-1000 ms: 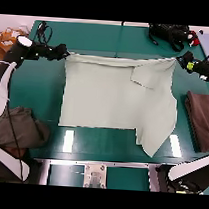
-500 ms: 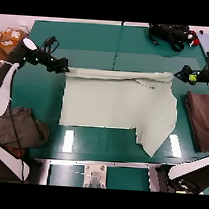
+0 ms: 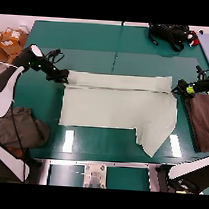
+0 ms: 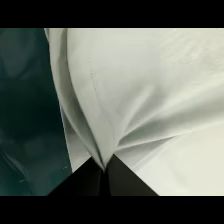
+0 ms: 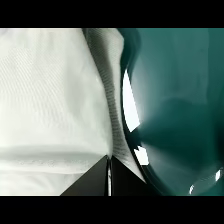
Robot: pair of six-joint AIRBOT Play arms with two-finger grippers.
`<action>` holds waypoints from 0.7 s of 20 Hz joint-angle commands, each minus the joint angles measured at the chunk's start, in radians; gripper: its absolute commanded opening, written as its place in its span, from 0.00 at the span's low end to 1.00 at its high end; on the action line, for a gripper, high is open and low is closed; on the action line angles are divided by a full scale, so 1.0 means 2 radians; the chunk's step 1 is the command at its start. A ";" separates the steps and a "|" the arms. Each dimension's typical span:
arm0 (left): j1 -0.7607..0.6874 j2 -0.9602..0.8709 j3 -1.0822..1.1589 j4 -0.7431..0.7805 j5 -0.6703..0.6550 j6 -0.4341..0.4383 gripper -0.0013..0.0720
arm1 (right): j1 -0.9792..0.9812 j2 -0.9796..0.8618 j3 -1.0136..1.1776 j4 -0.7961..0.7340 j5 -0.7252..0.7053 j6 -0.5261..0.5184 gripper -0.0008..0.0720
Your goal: Fold the shirts.
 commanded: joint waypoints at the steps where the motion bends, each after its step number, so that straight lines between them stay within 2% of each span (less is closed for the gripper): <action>1: -0.001 0.000 -0.007 -0.006 0.006 -0.001 0.05 | 0.001 0.000 -0.006 -0.002 -0.002 0.006 0.03; 2: -0.001 0.000 -0.007 -0.012 0.003 -0.001 0.06 | 0.002 0.000 -0.006 0.002 0.001 0.006 0.03; 3: -0.001 0.000 -0.007 -0.019 -0.006 -0.001 0.21 | 0.003 0.000 -0.004 0.002 0.009 0.006 0.04; 4: -0.001 0.000 -0.007 -0.027 -0.018 -0.001 0.70 | 0.003 0.000 0.001 0.002 0.021 0.009 0.24; 5: -0.001 0.001 -0.006 -0.029 -0.035 -0.011 0.98 | 0.002 0.000 0.009 0.001 0.039 0.017 0.47; 6: 0.000 0.001 0.000 -0.028 -0.057 -0.018 0.96 | 0.000 0.002 0.019 -0.006 0.060 0.030 0.50; 9: 0.000 0.004 0.029 0.005 -0.152 -0.057 0.96 | -0.009 0.035 0.026 -0.052 0.113 0.068 0.49; 11: 0.000 0.009 0.033 0.012 -0.212 -0.073 0.95 | -0.017 0.068 0.019 -0.085 0.147 0.086 0.30; 12: -0.001 0.013 0.032 0.016 -0.237 -0.080 0.95 | -0.021 0.086 0.006 -0.098 0.158 0.092 0.30; 14: -0.004 0.046 -0.001 0.016 -0.247 -0.080 0.95 | -0.032 0.133 -0.043 -0.141 0.167 0.106 0.03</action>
